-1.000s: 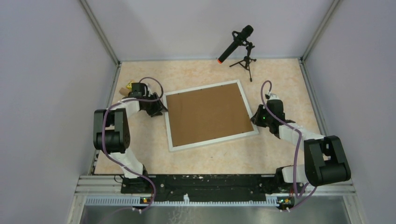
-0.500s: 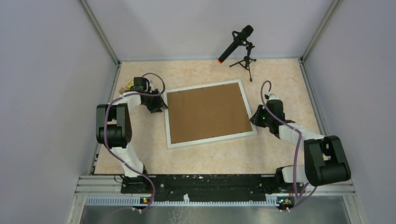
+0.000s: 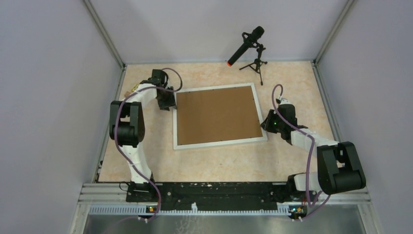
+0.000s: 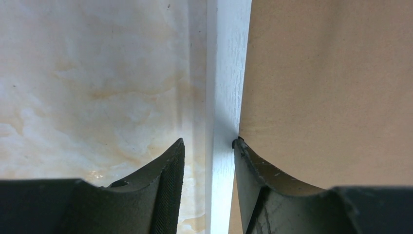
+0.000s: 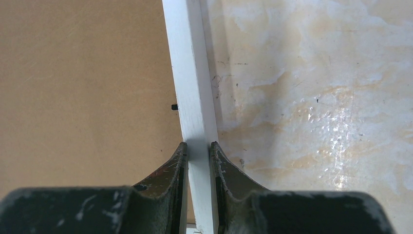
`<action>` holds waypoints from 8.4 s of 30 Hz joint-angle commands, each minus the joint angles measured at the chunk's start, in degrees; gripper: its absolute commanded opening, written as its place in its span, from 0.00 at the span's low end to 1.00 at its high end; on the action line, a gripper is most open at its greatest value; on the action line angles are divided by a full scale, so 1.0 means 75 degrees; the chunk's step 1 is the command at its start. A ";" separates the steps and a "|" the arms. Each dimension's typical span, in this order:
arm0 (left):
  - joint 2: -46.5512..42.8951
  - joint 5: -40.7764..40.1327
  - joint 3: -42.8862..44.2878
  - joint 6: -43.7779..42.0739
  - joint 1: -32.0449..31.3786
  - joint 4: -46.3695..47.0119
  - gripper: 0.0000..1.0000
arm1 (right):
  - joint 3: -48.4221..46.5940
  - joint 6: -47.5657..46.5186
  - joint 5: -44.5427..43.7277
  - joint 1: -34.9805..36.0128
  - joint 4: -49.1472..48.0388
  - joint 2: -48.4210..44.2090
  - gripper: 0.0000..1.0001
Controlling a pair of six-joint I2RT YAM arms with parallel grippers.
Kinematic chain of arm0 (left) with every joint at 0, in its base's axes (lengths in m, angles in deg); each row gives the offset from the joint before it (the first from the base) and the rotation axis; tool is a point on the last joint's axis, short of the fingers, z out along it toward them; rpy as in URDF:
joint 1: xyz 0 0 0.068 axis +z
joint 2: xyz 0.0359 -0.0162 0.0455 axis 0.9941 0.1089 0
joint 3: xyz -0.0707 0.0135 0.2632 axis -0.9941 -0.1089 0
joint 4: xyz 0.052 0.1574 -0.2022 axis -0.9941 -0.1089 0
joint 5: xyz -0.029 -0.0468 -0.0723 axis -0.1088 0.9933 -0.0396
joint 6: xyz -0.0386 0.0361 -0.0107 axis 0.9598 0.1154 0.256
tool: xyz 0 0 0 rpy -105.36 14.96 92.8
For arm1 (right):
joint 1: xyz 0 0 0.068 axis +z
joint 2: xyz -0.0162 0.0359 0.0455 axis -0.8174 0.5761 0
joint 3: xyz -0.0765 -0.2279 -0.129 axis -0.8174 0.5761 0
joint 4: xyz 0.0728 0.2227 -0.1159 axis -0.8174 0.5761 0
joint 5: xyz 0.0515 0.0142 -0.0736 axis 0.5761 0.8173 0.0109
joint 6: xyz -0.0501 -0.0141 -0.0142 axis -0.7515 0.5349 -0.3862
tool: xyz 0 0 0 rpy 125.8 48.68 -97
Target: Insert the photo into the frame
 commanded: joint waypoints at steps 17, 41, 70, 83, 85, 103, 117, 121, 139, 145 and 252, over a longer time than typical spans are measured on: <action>0.2726 -0.4465 0.2255 -0.1250 -0.2115 -0.2431 0.43 | 0.0186 0.0016 0.0375 0.0079 0.0189 0.0114 0.00; -0.2138 -0.2528 -0.0085 -0.0553 -0.2319 -0.1707 0.67 | 0.0217 0.0050 0.0239 0.0079 0.0157 0.0152 0.00; -0.3838 0.0731 -0.3784 -0.0650 0.0009 -0.0069 0.45 | 0.0222 0.0053 0.0374 0.0080 0.0082 0.0308 0.00; -0.3357 0.1040 -0.4050 -0.0642 0.0080 0.0011 0.44 | 0.0199 0.0038 0.0416 0.0089 0.0086 0.0334 0.00; -0.3262 0.1057 -0.4099 -0.0623 0.0080 0.0059 0.42 | 0.0202 0.0038 0.0425 0.0091 0.0089 0.0337 0.00; -0.2570 0.0553 -0.3811 -0.0510 -0.0131 0.0063 0.41 | 0.0208 0.0038 0.0449 0.0085 0.0069 0.0352 0.00; -0.0994 -0.1037 -0.2662 -0.0161 -0.1082 -0.0465 0.42 | 0.0202 0.0038 0.0472 0.0091 0.0069 0.0376 0.00; -0.0280 -0.2179 -0.1922 -0.0093 -0.1586 -0.0961 0.44 | 0.0200 0.0027 0.0472 0.0091 0.0080 0.0358 0.00; -0.1674 -0.3073 0.0409 -0.0036 -0.4239 -0.2294 0.68 | -0.0028 0.0037 -0.0027 0.0173 0.0398 0.0290 0.03; -0.4108 -0.2945 -0.0744 0.0047 -0.4218 -0.1402 0.83 | -0.1317 -0.0322 -0.1056 0.0707 0.2421 -0.0536 0.31; -0.6269 0.0953 -1.0428 0.8552 -0.1736 1.1046 0.71 | -0.2670 -0.4823 -0.1344 0.6581 -0.1335 0.1390 0.00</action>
